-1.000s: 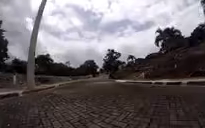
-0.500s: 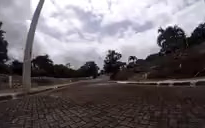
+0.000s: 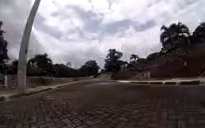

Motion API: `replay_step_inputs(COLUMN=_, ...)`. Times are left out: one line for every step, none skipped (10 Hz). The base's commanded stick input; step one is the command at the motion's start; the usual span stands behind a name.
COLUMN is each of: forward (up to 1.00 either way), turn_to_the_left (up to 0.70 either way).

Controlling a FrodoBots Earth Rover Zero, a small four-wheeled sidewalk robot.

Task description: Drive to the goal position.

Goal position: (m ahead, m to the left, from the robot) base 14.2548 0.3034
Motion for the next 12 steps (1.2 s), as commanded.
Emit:
replay_step_inputs(forward=0.85, turn_to_the_left=0.00)
replay_step_inputs(forward=0.85, turn_to_the_left=0.00)
replay_step_inputs(forward=0.85, turn_to_the_left=0.00)
replay_step_inputs(forward=0.85, turn_to_the_left=0.00)
replay_step_inputs(forward=0.85, turn_to_the_left=0.00)
replay_step_inputs(forward=0.85, turn_to_the_left=0.00)
replay_step_inputs(forward=0.85, turn_to_the_left=0.00)
replay_step_inputs(forward=0.85, turn_to_the_left=0.00)
replay_step_inputs(forward=0.85, turn_to_the_left=0.00)
replay_step_inputs(forward=0.85, turn_to_the_left=0.00)
replay_step_inputs(forward=0.85, turn_to_the_left=0.00)
replay_step_inputs(forward=0.85, turn_to_the_left=0.00)
